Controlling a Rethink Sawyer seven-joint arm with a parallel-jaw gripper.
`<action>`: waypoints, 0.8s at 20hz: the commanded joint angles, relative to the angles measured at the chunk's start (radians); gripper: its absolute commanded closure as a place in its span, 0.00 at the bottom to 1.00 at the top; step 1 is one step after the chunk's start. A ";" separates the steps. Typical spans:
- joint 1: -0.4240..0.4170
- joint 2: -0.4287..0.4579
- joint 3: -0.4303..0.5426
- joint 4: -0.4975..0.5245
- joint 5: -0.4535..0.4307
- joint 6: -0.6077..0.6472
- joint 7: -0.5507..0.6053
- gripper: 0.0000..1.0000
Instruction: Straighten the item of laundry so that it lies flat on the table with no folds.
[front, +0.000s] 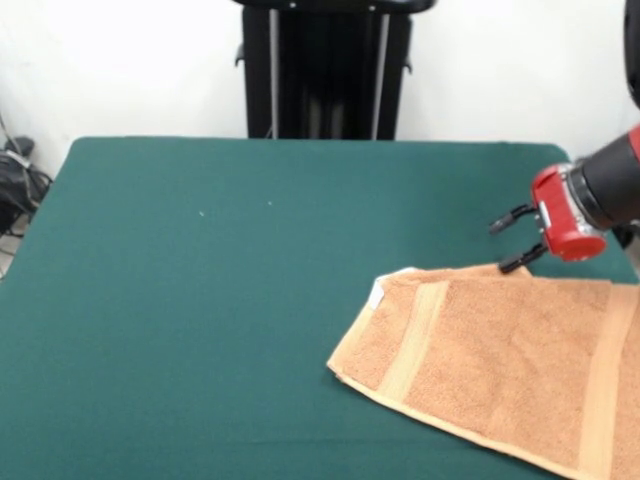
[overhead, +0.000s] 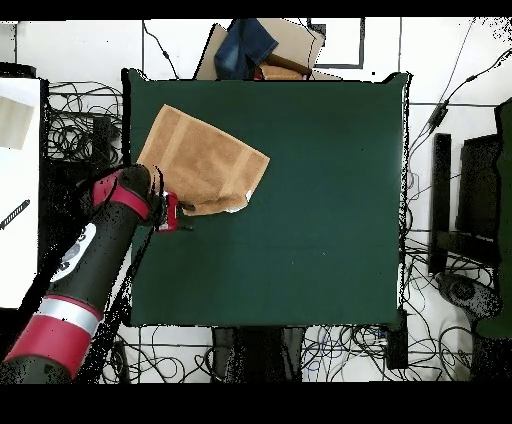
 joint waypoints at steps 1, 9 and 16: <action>-0.021 0.082 0.023 -0.085 0.066 0.096 0.277 0.00; -0.027 0.120 0.008 -0.108 0.079 0.081 0.281 0.00; -0.023 0.124 0.002 -0.103 0.078 0.086 0.274 0.00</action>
